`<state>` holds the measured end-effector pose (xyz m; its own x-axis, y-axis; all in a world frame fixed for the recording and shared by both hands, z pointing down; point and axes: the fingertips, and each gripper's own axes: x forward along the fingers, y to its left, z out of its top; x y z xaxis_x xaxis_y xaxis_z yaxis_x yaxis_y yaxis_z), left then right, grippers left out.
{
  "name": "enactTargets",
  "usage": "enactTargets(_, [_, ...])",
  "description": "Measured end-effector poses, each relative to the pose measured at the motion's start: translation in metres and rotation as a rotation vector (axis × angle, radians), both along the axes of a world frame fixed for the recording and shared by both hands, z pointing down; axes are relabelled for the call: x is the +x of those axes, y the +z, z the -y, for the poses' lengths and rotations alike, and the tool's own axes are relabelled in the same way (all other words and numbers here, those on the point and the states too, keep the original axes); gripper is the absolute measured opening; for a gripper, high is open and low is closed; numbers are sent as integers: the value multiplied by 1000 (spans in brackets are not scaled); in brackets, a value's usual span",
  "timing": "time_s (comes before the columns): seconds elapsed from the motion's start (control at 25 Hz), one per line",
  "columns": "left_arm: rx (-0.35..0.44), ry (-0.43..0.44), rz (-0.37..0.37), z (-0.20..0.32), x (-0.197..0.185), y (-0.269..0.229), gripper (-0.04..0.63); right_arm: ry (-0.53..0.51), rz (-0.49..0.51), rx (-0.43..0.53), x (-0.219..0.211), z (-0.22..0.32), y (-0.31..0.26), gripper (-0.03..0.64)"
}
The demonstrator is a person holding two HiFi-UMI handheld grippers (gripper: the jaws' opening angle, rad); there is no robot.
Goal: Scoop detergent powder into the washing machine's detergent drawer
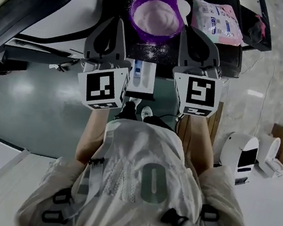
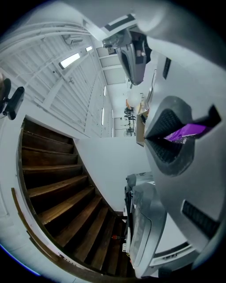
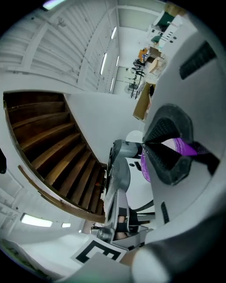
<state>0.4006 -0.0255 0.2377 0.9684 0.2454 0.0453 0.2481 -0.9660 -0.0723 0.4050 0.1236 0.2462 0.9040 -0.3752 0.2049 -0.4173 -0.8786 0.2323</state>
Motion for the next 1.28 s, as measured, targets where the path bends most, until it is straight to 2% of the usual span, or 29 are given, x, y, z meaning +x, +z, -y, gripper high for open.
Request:
enactTargets(0.36, [-19,-16,18,10,3,16,21,-239,11,-387,36,25,2,12])
enactTargets(0.6, [-8,-46,27,22,6,27,21,-362,51,-600,57,35,20,11])
enactTargets(0.96, [-38,-75,73,36,2,50,21,-540,180,-903,68,42,74,11])
enactTargets(1.28, [-37,-94,103,36,-5,61,21,-603,325,-1122,82,29,112,12])
